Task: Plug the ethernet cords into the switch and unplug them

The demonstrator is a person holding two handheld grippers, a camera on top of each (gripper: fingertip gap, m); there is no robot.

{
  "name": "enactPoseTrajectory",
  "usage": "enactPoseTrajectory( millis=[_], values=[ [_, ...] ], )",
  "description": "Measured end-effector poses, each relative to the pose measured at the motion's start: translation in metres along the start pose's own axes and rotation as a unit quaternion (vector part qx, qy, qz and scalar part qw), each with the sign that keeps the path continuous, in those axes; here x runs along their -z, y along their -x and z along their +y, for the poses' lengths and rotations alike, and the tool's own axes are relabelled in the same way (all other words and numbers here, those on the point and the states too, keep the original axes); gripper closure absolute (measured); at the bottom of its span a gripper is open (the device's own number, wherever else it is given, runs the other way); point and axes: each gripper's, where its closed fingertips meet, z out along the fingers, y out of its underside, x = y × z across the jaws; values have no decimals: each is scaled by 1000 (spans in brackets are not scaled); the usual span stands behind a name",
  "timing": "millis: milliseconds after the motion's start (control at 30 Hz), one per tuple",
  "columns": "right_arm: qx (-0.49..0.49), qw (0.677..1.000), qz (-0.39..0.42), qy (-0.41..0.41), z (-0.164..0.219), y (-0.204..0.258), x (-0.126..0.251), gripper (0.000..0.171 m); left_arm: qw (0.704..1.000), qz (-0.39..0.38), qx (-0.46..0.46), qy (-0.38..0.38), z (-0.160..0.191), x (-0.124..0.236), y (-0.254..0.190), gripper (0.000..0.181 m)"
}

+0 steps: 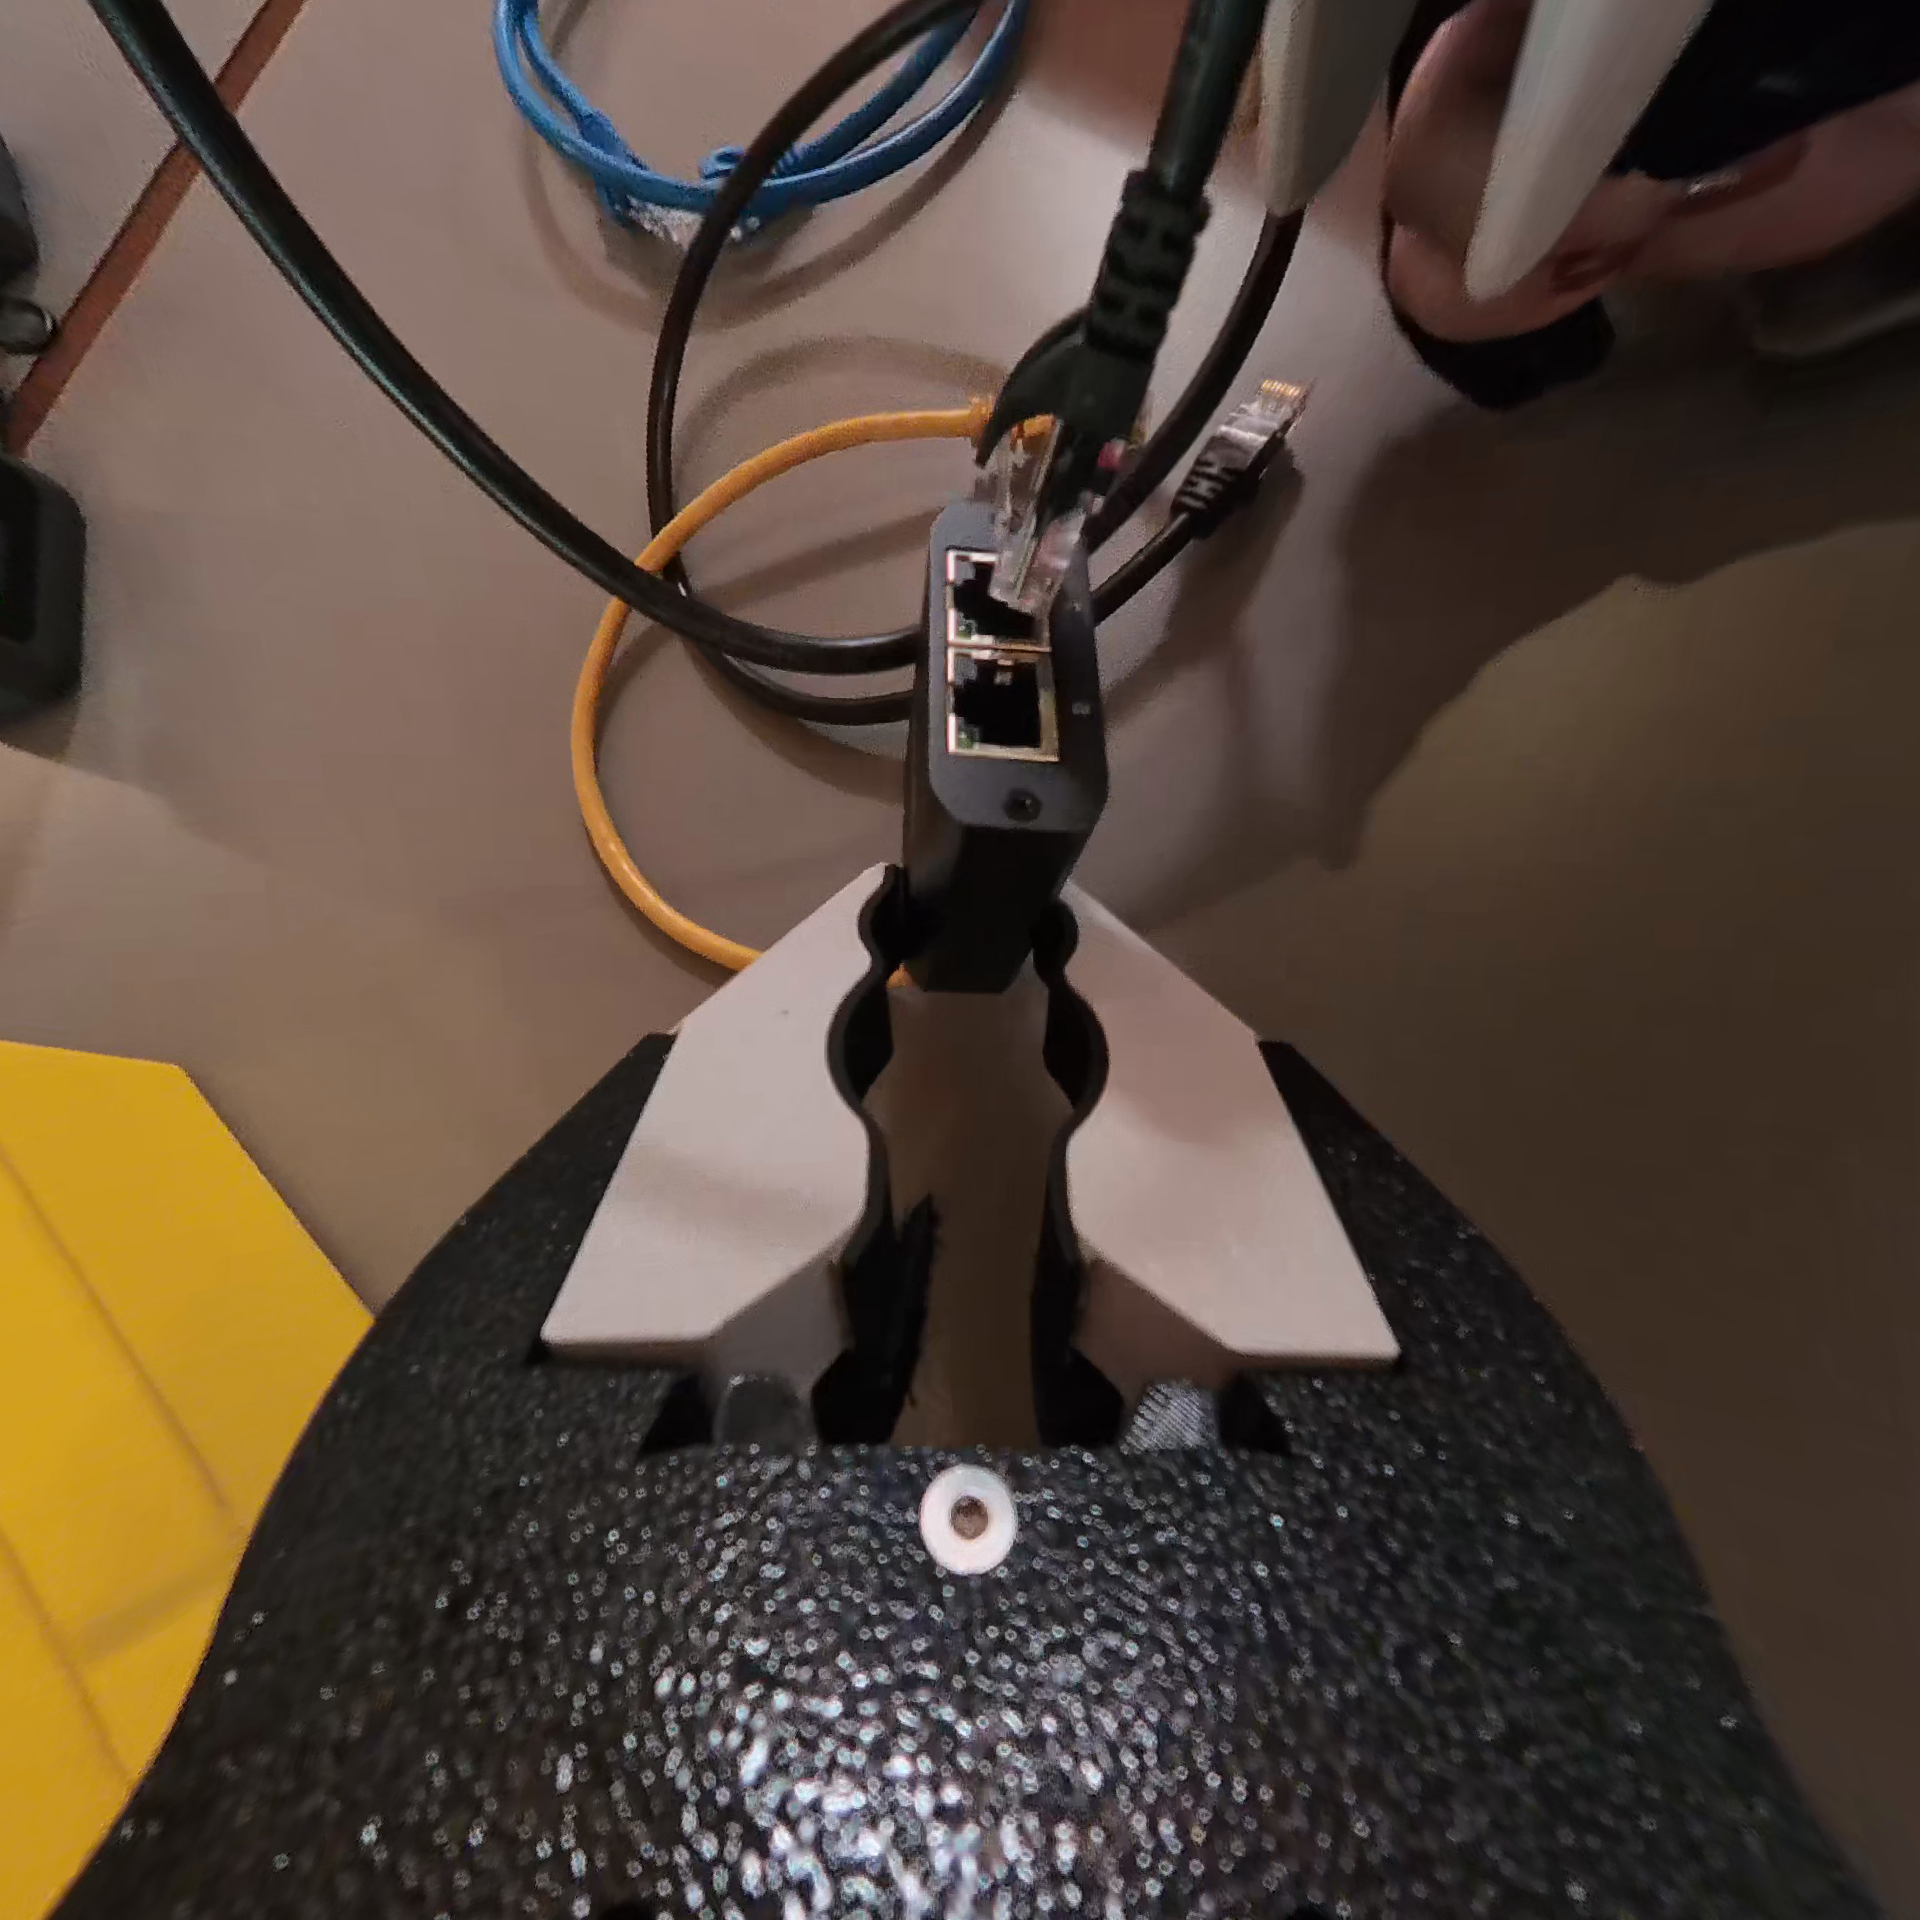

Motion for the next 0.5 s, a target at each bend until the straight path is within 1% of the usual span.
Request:
enactPoseTrajectory(
  millis=[300,500],
  values=[
    [49,998,4,36,14,7,18,168,994,-48,-100,-15,-2,-8,-6,158],
    [39,997,3,59,21,8,15,167,993,-26,-115,-32,-2,-13,-17,152]
  ],
)
